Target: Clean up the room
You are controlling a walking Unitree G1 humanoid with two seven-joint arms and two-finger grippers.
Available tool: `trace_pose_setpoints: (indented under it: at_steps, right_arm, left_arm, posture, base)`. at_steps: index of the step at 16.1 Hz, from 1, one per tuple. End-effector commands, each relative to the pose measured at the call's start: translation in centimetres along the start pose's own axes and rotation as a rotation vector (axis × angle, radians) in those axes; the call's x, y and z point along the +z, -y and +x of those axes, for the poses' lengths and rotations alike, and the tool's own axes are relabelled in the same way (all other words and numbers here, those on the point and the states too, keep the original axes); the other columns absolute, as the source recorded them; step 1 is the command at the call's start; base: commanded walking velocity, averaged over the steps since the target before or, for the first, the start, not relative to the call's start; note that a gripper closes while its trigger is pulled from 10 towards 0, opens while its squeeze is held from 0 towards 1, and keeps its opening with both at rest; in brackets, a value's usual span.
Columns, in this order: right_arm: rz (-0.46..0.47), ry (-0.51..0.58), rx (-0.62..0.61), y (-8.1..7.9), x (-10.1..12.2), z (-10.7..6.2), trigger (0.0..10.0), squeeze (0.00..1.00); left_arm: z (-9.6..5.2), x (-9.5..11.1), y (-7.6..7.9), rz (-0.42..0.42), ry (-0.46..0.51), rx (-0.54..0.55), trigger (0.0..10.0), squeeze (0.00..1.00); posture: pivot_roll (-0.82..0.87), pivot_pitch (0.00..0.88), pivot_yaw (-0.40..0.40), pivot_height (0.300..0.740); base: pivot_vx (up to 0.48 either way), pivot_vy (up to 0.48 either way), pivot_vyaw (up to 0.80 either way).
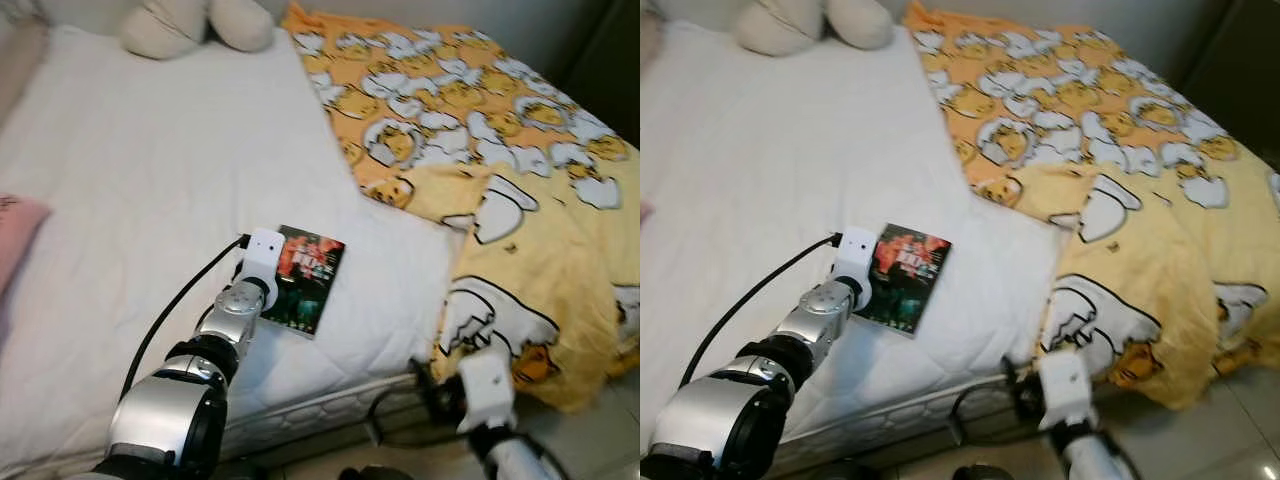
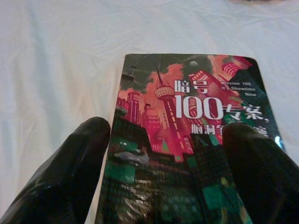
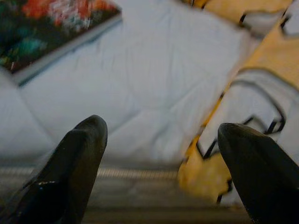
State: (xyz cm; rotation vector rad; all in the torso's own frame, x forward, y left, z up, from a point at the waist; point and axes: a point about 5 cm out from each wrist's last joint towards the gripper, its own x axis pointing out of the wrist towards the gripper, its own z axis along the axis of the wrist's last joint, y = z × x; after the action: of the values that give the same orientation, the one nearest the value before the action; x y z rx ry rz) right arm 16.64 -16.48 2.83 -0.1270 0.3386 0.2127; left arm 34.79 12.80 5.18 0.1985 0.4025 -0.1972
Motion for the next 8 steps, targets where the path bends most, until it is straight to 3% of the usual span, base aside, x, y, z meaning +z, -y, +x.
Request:
trace_pose_setpoints:
  at_steps: [1,7,8]
  right_arm:
    - [-0.023,0.018,0.005,0.3,0.8,-0.4,10.0,0.0]
    - [-0.032,-0.042,0.05,0.4,0.3,-2.3,10.0,0.0]
    - [-0.013,-0.048,0.071,0.4,0.2,-2.9,10.0,0.0]
  left_arm:
    - [0.0,0.1,-0.1,0.037,0.007,0.013,10.0,0.0]
    - [-0.6,-1.5,-2.4,0.121,-0.031,0.178,10.0,0.0]
    - [-0.7,-1.8,-2.6,0.09,-0.044,0.185,10.0,0.0]
  posture:
    - [-0.2,0.135,-0.067,0.74]
    - [-0.23,0.158,-0.108,0.74]
    - [-0.23,0.157,-0.11,0.74]
  base:
    - [0.0,0.0,0.0]
    - [0.0,0.0,0.0]
    - [0.0,0.0,0.0]
